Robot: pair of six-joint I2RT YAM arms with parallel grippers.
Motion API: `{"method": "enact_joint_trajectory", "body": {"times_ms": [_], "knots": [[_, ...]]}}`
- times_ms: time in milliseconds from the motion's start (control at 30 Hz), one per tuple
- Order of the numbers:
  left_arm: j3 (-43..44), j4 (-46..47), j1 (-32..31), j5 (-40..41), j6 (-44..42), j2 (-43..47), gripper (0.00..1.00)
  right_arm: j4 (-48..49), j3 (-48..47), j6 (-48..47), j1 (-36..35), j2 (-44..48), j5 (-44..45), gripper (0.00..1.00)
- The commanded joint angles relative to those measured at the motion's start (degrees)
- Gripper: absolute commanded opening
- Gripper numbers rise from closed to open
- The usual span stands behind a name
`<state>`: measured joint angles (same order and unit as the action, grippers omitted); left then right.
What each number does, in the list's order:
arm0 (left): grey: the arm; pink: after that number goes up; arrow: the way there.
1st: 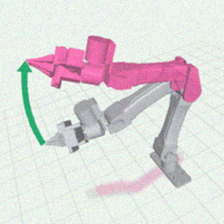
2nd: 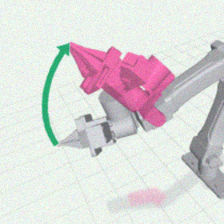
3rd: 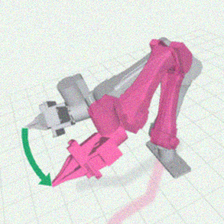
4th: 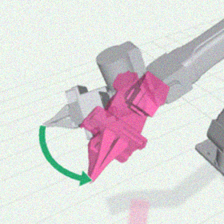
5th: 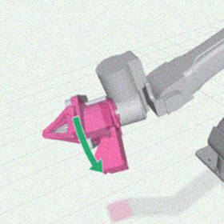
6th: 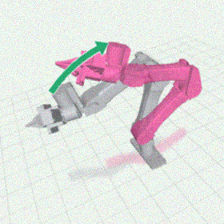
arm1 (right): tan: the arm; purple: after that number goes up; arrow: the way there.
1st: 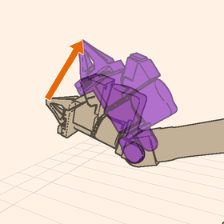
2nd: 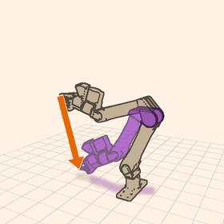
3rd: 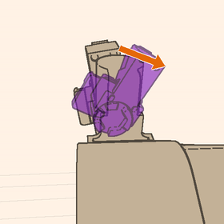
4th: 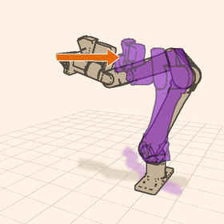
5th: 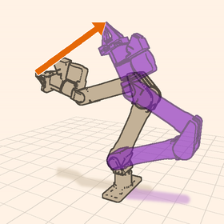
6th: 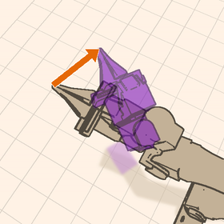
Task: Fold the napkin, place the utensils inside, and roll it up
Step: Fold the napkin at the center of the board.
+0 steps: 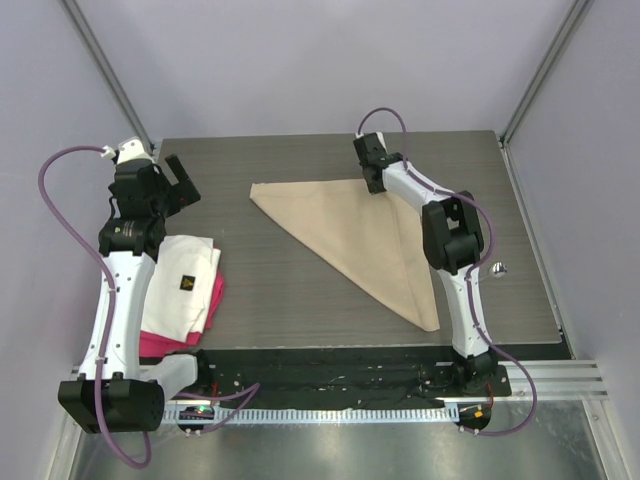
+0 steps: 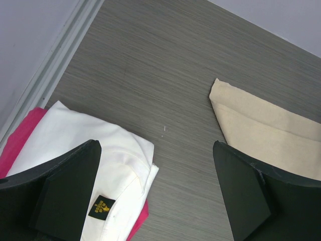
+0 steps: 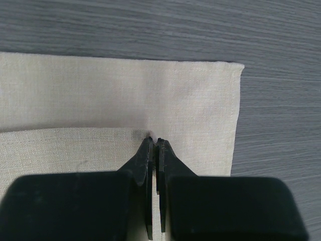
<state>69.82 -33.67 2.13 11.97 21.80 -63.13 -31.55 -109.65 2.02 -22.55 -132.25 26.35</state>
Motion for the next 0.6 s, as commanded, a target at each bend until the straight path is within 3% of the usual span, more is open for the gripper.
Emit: {"method": "enact_joint_trajectory", "body": {"times_ms": [0, 567], "knots": [[0.9, 2.0, 0.2, -0.4, -0.9, 0.4, 1.0, 1.0, -4.8, -1.6, 1.4, -1.4, 2.9, 0.01], [0.8, 2.0, 0.1, -0.4, -0.8, 0.4, 1.0, 1.1, -10.9, -3.3, 3.6, -5.4, 5.4, 0.01]]}}
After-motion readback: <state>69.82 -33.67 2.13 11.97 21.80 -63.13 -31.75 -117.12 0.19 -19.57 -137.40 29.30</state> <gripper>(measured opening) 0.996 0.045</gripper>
